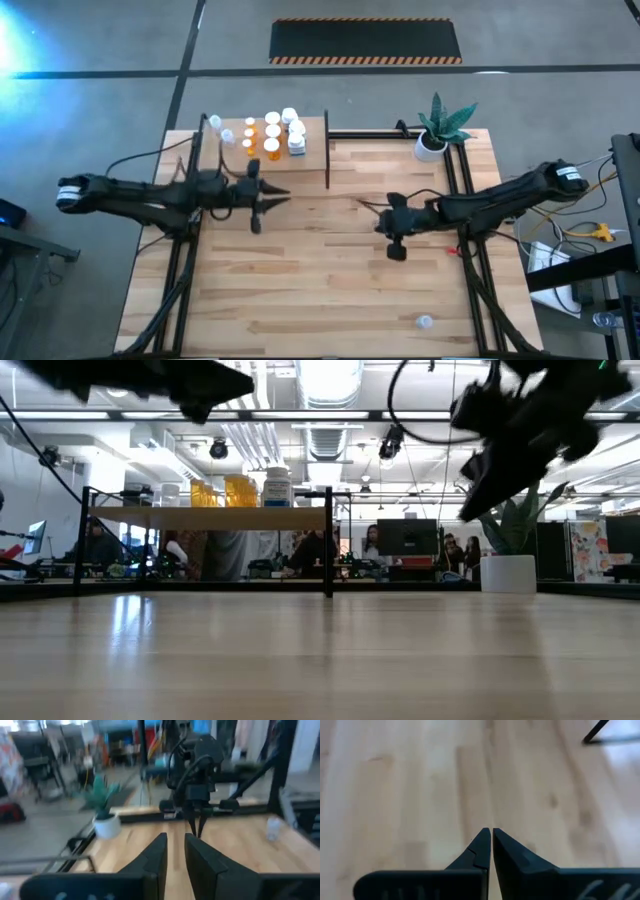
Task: Pick and place medicine bottles onto shelf by color
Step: Put the transparent pill bottle aligned with the other transparent pill bottles on the shelves
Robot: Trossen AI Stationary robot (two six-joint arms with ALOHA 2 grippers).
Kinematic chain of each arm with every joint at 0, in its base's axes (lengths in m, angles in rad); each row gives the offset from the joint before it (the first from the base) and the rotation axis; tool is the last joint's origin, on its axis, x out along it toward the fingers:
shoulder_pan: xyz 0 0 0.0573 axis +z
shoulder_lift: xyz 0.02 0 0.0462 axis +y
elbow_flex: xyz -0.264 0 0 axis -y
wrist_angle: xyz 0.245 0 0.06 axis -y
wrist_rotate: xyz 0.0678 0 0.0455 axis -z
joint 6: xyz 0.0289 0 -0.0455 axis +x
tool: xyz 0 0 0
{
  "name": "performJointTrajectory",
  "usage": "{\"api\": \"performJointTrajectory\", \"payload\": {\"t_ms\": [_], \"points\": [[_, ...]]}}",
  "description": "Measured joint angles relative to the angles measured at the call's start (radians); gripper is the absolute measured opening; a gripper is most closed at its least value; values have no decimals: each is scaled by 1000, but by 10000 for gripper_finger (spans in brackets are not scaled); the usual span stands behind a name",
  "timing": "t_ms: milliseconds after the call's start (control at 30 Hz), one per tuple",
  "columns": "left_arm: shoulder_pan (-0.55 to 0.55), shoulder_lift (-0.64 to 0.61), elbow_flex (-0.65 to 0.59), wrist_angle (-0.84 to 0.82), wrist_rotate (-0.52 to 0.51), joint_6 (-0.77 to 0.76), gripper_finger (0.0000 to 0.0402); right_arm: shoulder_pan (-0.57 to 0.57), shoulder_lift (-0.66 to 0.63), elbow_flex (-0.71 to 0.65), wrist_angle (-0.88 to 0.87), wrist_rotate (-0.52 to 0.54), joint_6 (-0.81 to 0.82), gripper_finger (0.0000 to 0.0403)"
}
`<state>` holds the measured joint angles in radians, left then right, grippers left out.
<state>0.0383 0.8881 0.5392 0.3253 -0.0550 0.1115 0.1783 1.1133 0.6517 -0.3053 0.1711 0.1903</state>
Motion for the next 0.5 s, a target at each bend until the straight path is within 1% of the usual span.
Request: {"api": "performJointTrajectory", "payload": {"t_ms": [67, 167, 267, 367, 500], "points": [[-12, 23, -99, 202, 0, -3, 43, 67, 0, 54, -107, 17, 94, 20], [-17, 73, -220, 462, 0, -36, 39, 176, 2, 125, -246, 60, 264, 46], [-17, 124, -308, 659, 0, -52, 38, 290, 2, 181, -378, 92, 462, 85], [-17, 167, -356, 778, 0, -51, 38, 414, 5, 235, -498, 104, 664, 128], [-17, 213, -364, 809, 0, -48, 38, 580, 41, 301, -649, 115, 917, 180]]}}
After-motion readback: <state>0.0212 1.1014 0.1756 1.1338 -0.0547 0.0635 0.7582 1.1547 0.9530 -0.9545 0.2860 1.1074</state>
